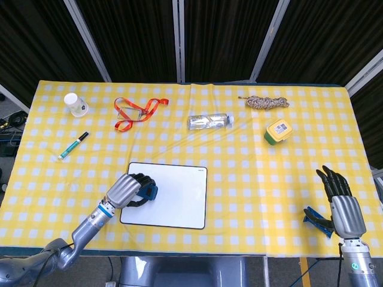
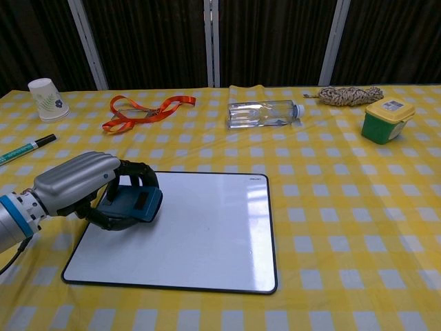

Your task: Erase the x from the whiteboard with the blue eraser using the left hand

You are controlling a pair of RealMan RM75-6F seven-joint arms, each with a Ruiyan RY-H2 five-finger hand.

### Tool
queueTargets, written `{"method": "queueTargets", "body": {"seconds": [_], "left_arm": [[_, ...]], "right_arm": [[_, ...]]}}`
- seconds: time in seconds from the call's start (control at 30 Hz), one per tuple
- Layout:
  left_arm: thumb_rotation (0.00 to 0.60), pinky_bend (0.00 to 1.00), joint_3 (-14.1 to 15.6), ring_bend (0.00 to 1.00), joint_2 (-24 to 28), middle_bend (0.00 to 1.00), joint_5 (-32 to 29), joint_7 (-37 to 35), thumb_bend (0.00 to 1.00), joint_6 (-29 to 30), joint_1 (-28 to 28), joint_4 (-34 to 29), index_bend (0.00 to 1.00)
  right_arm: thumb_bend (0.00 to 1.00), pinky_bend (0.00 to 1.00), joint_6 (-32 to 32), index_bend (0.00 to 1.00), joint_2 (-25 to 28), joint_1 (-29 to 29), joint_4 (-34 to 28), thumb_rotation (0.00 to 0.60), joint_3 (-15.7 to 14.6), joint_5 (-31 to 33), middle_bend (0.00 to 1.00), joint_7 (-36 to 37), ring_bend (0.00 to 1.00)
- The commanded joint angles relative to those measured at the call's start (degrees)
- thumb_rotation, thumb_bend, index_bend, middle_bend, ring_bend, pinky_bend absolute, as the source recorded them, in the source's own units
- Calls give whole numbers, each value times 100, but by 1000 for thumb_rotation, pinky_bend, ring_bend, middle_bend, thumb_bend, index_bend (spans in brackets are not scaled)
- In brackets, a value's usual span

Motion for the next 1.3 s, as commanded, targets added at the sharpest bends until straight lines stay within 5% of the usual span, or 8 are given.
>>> {"method": "queueTargets", "body": {"seconds": [0.03,0.7,0.97,1.3], "left_arm": [[600,540,-92,565,-88,603,-33,-104,571,23,-55,81,801],[600,539,-112,565,-614,603,224,126,572,67,-405,-193,801],[600,540,-129,565,-447,603,56,41,572,44,-274,40,800],[600,523,-500,564,362,591,-346,-191,571,213,-159,257,778]], "right_arm": [[69,0,11,14,-2,0,0,600,2,-6,0,-6,0],[69,0,76,14,68,-19,-30,600,26,-13,0,114,0],[69,0,71,14,56,-21,-37,600,2,-38,0,71,0],[69,0,60,14,29,-17,-47,600,-20,-59,0,1,0]]}}
